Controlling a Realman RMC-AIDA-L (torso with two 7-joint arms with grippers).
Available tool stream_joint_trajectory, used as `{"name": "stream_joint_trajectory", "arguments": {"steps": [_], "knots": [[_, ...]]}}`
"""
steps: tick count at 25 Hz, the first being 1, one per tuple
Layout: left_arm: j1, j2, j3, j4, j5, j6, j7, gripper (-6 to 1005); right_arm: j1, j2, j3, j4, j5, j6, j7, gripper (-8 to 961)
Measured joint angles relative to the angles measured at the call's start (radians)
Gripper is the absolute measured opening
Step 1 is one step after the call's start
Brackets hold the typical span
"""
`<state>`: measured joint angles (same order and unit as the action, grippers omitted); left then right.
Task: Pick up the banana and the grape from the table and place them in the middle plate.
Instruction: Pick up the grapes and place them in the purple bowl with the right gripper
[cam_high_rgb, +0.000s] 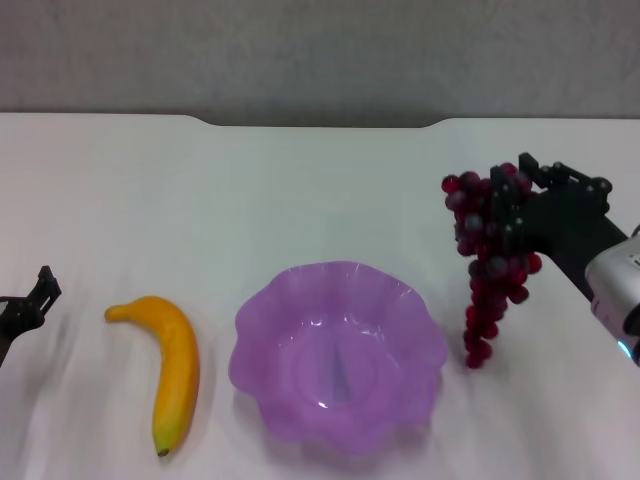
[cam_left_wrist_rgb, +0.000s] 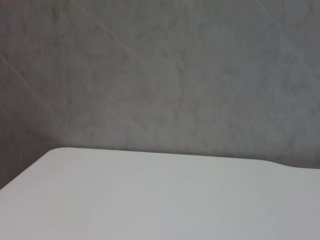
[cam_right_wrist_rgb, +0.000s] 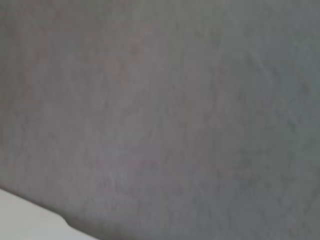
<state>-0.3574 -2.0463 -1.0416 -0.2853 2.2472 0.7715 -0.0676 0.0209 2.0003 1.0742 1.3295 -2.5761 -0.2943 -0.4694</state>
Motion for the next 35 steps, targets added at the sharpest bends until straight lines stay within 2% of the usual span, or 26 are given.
{"name": "stream_joint_trajectory", "arguments": {"steps": [11, 16, 26, 35], "knots": [[-0.004, 0.000, 0.000, 0.000, 0.000, 0.000, 0.002, 890, 0.020, -0.001, -0.016, 0.117, -0.044, 0.012, 0.000, 272], [-0.005, 0.000, 0.000, 0.000, 0.000, 0.000, 0.002, 890, 0.058, -0.002, -0.051, 0.132, -0.064, 0.012, 0.003, 271], [-0.007, 0.000, 0.000, 0.000, 0.000, 0.000, -0.001, 890, 0.135, 0.000, -0.151, 0.060, -0.058, 0.012, 0.011, 270], [-0.008, 0.000, 0.000, 0.000, 0.000, 0.000, -0.002, 891, 0.156, 0.004, -0.210, -0.018, -0.056, -0.026, 0.021, 269]]}}
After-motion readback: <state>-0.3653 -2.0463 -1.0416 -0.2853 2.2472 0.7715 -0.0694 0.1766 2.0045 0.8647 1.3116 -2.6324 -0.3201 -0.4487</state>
